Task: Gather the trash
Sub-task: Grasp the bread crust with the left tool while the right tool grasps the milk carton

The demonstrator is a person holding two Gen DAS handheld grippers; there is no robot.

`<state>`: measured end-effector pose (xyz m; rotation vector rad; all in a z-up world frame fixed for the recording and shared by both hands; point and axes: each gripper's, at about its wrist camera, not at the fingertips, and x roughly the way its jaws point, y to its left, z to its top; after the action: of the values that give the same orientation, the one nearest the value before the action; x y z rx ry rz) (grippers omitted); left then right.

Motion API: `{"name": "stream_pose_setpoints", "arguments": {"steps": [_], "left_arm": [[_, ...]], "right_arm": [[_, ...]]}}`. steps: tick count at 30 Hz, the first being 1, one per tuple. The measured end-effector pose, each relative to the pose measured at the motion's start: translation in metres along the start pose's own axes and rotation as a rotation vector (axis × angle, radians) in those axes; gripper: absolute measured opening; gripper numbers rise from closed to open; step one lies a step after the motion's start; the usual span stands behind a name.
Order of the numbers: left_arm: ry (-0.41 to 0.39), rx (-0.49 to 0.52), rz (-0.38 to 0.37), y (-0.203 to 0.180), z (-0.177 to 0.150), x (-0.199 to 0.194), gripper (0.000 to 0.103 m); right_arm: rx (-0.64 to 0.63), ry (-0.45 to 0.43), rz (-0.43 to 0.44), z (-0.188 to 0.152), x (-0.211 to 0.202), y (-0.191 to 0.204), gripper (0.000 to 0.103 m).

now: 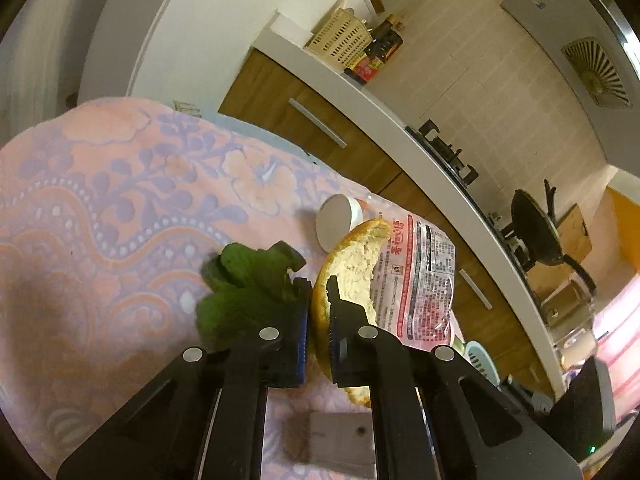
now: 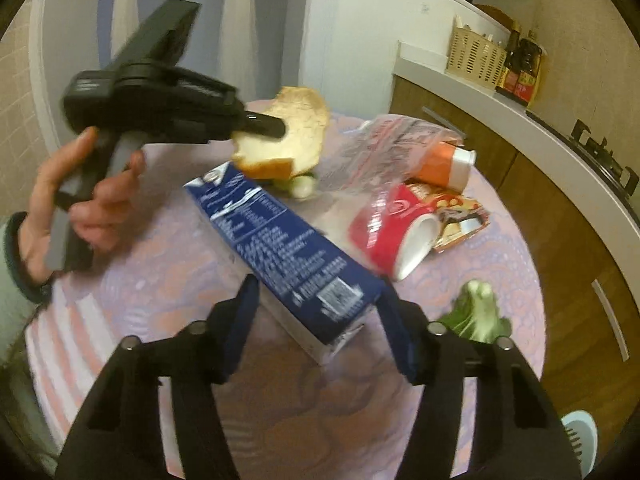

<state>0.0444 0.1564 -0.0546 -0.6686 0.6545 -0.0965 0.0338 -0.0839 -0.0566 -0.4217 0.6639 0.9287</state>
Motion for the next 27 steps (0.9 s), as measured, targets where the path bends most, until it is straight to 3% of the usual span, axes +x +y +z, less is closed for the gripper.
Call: {"name": "stream_pose_setpoints", "arguments": {"steps": [6, 7, 8, 15, 16, 17, 19, 27], "left_arm": [[0.036, -0.009, 0.013, 0.005, 0.0, 0.006, 0.006], [0.042, -0.006, 0.014, 0.005, -0.001, 0.006, 0.008], [0.049, -0.004, 0.013, 0.005, -0.001, 0.007, 0.012], [0.048, 0.029, 0.045, 0.003, -0.005, 0.011, 0.012], [0.041, 0.035, 0.047, 0.003, -0.006, 0.01, 0.008], [0.035, 0.039, 0.047, 0.002, -0.006, 0.009, 0.007], [0.02, 0.052, 0.044, -0.001, -0.005, 0.006, 0.006], [-0.076, 0.102, -0.024, -0.021, -0.007, -0.025, 0.006]], "right_arm": [[0.0, 0.02, 0.09, -0.002, -0.004, 0.019, 0.047], [-0.002, 0.023, 0.101, 0.0, -0.003, 0.02, 0.054], [-0.005, 0.032, 0.103, 0.002, 0.001, 0.022, 0.061], [-0.045, 0.082, 0.077, 0.018, 0.029, 0.04, 0.061], [-0.053, 0.075, 0.067, 0.019, 0.029, 0.042, 0.06], [-0.065, 0.062, 0.065, 0.018, 0.026, 0.045, 0.046], [-0.073, 0.043, 0.078, 0.016, 0.02, 0.049, 0.037], [-0.027, -0.074, 0.003, -0.022, -0.047, 0.047, 0.036]]}}
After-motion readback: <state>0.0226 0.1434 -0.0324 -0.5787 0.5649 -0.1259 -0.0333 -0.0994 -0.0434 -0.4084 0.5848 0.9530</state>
